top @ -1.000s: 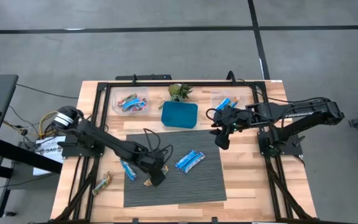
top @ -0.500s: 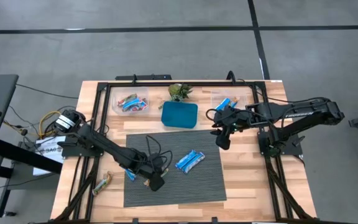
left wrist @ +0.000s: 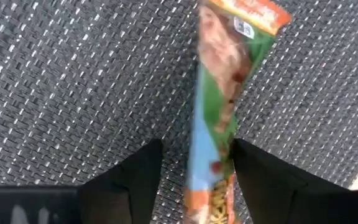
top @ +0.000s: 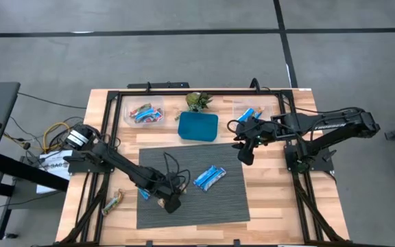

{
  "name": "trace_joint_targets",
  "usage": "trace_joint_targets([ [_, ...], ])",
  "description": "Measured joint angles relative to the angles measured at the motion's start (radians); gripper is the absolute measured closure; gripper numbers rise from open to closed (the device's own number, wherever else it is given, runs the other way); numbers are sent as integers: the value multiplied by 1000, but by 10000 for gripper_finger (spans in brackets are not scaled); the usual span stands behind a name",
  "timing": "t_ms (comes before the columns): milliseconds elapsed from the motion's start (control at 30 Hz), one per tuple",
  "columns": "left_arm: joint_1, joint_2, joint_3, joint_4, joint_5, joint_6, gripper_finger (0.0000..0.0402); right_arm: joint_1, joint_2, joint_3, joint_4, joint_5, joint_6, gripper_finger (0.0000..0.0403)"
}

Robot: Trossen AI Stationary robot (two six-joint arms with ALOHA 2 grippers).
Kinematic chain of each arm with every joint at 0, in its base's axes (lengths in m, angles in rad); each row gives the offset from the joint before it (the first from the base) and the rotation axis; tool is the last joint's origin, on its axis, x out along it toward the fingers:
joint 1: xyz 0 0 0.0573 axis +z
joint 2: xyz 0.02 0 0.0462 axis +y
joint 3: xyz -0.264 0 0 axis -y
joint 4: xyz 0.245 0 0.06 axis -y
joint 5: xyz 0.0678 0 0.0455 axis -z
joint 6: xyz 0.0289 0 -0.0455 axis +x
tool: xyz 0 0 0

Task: Pick and place Granola Bars by type
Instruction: Put the yellow granola bar into the right transparent bin

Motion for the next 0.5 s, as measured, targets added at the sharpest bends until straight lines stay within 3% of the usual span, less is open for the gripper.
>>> trace_joint_targets([
  [233,-1,7,2,-7,-12,-9,225,0,0,0,0,0,0,270],
  [500,3,16,34,-17,0,29,335,0,0,0,7,-18,1,275],
])
